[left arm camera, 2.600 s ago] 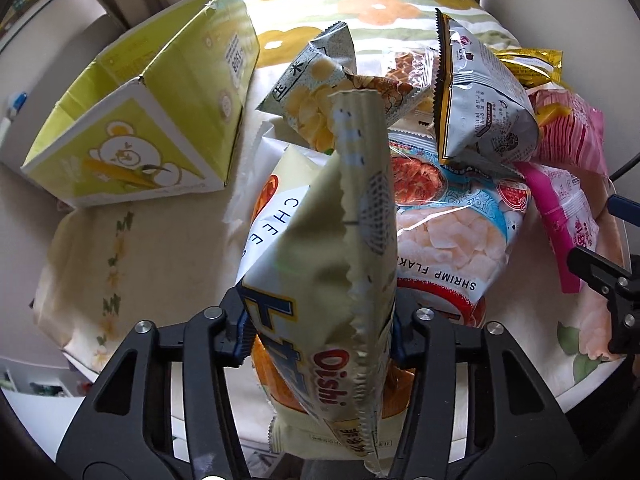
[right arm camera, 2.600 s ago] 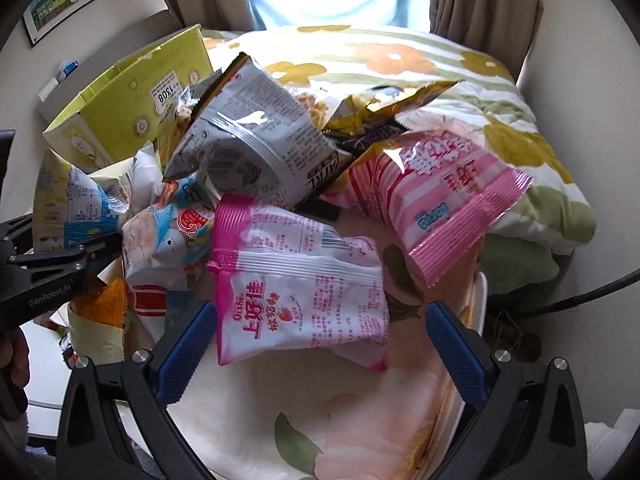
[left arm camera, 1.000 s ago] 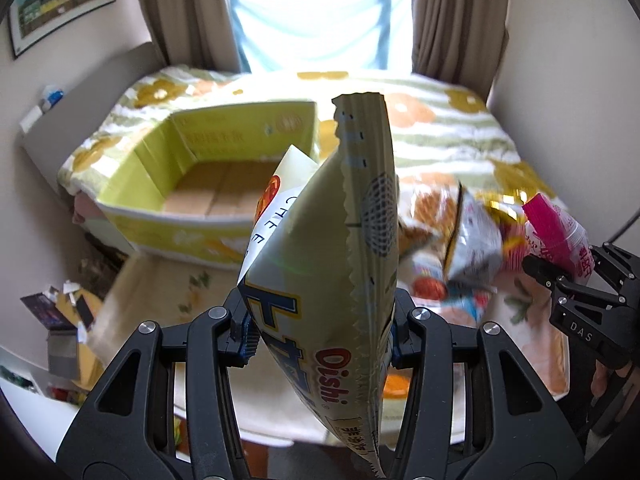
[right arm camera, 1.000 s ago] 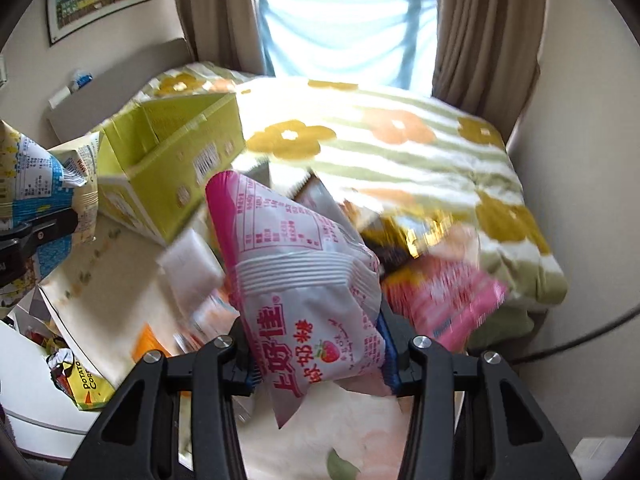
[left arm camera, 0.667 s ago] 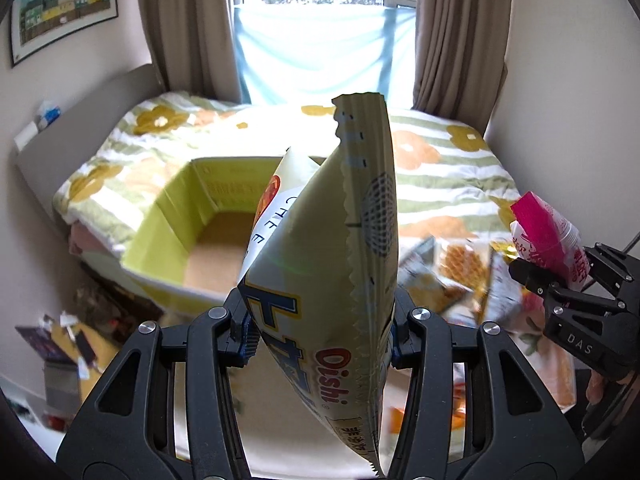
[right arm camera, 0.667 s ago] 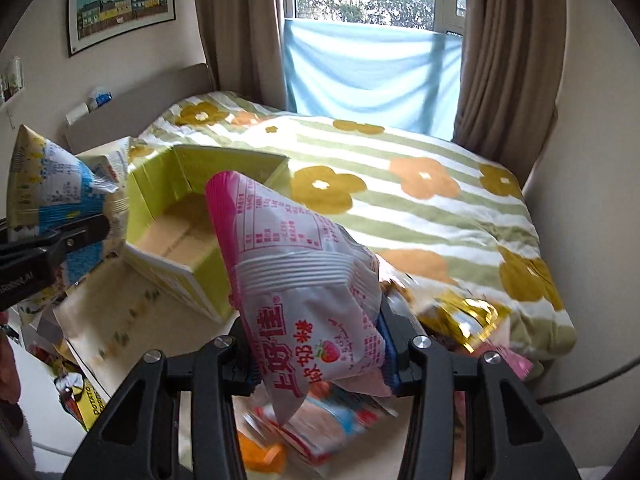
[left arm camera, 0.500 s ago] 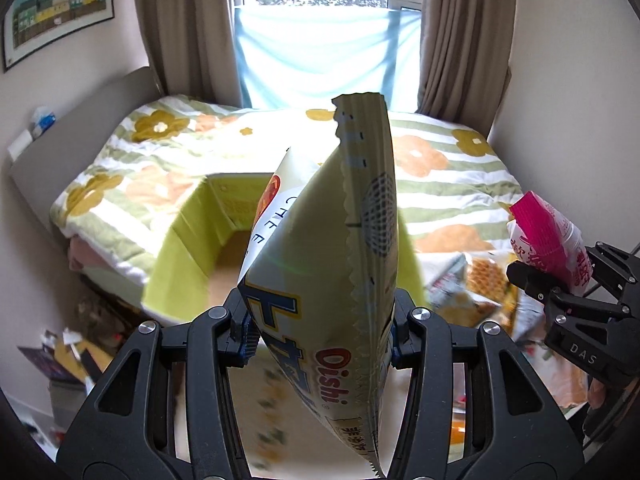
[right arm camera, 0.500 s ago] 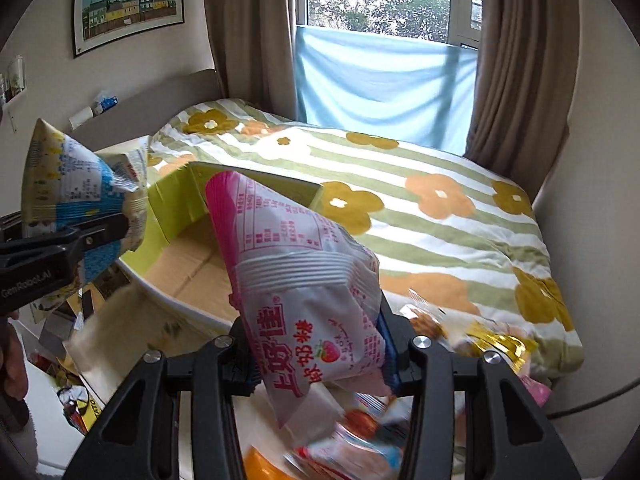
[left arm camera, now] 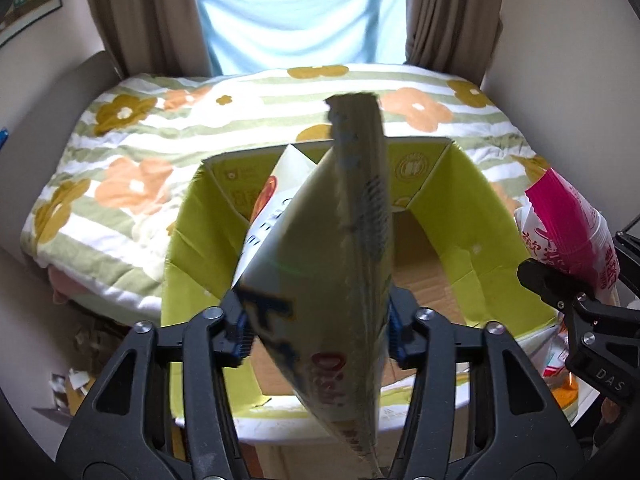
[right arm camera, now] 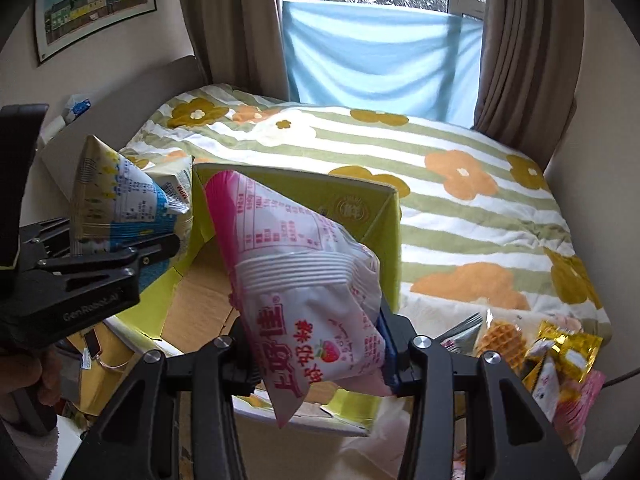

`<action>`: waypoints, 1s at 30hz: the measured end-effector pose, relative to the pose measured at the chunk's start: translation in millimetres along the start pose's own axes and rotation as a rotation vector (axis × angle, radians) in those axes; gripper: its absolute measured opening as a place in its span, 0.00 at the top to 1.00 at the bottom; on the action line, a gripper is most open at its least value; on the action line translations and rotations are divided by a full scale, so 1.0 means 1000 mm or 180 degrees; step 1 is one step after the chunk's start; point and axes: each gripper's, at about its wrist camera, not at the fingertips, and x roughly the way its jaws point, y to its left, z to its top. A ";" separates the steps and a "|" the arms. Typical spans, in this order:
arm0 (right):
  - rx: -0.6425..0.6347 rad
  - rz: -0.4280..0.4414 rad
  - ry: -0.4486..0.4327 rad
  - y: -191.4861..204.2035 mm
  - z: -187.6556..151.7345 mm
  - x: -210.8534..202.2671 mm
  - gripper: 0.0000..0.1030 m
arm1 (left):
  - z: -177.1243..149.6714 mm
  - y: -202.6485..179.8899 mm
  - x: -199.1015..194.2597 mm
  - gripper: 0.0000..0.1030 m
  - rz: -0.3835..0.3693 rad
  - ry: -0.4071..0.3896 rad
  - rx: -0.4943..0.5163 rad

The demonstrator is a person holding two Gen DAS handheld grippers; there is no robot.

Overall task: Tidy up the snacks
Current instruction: 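Carry both bags over the cardboard box and release them inside, then withdraw both tools from the box back toward the snack pile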

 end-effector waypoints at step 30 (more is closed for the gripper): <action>0.0041 0.0101 0.0194 0.023 -0.009 0.027 0.01 | -0.044 0.044 -0.026 0.00 0.0036 0.0047 -0.0256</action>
